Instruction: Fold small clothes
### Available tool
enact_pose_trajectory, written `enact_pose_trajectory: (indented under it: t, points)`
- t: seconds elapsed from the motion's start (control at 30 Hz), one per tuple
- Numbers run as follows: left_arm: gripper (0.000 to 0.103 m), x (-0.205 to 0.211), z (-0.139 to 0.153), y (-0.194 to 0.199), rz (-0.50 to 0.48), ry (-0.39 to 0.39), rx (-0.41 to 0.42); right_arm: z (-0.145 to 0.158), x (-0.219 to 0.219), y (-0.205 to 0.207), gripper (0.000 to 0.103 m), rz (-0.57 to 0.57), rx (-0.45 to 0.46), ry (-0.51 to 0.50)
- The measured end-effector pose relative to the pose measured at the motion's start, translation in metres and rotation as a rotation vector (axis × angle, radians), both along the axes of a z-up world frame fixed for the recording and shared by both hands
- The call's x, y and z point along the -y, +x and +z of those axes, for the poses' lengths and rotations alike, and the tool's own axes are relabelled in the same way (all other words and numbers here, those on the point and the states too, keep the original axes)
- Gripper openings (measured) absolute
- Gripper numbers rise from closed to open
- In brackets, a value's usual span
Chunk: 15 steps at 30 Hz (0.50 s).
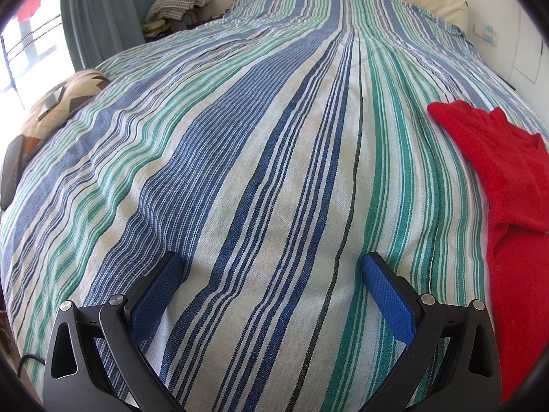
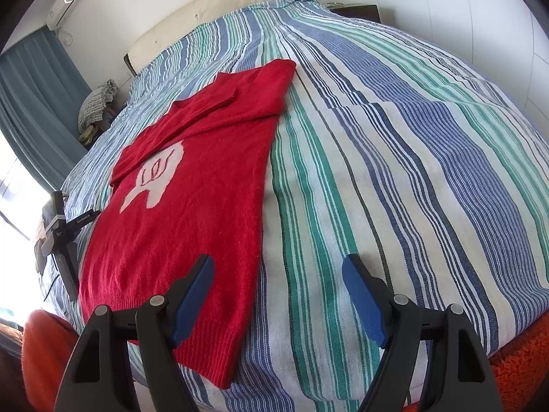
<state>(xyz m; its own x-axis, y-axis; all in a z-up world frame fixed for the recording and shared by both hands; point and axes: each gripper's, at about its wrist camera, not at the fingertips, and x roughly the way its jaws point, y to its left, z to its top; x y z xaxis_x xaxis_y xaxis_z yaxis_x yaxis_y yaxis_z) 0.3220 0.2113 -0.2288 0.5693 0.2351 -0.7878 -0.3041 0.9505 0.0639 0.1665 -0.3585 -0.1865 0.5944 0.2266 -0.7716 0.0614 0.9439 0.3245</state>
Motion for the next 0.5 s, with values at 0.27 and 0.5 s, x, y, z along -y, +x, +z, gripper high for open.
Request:
enact_pose_trajectory:
  t: [0.27, 0.5]
  points:
    - [0.103, 0.0, -0.0003, 0.0005, 0.0, 0.0, 0.0, -0.0025, 0.0002, 0.0015, 0.076, 0.003, -0.006, 0.007]
    - [0.103, 0.0, -0.0002, 0.0003, 0.0, 0.0, 0.0, -0.0033, 0.0011, 0.0017, 0.076, 0.001, -0.008, 0.016]
